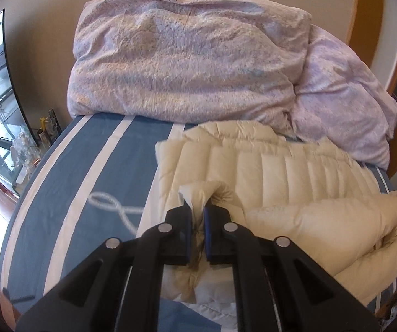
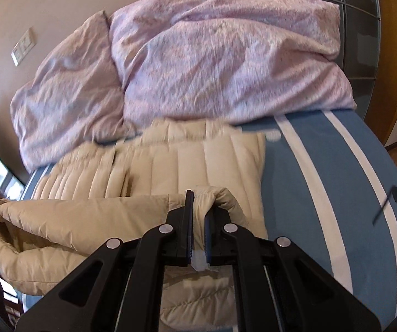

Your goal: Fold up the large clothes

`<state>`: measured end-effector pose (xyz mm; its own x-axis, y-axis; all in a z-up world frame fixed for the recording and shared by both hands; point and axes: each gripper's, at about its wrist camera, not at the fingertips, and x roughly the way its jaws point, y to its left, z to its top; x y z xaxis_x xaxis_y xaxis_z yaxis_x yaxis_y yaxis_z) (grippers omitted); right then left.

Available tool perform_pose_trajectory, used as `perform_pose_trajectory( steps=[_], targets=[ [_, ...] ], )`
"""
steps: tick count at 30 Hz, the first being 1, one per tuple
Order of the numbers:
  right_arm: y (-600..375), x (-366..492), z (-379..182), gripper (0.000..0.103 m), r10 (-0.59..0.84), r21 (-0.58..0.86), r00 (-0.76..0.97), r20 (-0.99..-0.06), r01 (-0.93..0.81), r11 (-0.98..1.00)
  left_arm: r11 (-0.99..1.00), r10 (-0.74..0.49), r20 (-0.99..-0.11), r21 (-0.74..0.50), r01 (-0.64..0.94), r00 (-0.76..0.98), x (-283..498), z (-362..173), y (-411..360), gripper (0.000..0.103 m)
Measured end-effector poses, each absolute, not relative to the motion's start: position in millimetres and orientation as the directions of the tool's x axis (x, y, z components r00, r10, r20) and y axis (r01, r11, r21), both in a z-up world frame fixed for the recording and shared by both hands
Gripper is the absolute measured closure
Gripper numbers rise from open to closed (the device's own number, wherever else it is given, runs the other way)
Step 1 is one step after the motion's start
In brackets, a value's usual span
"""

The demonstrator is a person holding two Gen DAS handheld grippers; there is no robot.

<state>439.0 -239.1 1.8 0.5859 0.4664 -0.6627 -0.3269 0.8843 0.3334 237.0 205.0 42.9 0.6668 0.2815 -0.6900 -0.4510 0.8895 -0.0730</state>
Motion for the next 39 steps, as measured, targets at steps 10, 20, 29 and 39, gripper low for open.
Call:
perform_pose_trajectory(
  steps=[10,20,29,39],
  targets=[
    [-204.7,532.3,-34.6,0.087,0.421,0.374,0.613,-0.669,-0.213,0.903,0.844,0.281,-0.727,-0.124,-0.522,0.627,331.8,8.1,250.7,0.093],
    [-224.8,516.0,-3.5,0.026,0.485,0.462,0.739,-0.468,-0.263,0.847,0.805,0.324,-0.591,-0.238,-0.544,0.739,317.8,35.4,270.3,0.023],
    [-197.5,468.1,-2.5,0.036,0.465,0.233,0.758,-0.457,-0.402,0.885,0.882,0.304,-0.621,-0.102,-0.46,0.723,321.9,7.7,216.4,0.017],
    [-144.3,538.4,-47.8,0.04,0.21,0.043,0.71,-0.672,-0.245,0.968,0.831,0.449,-0.685,0.083,-0.551,0.574,383.2,-35.1,217.1,0.017]
  ],
)
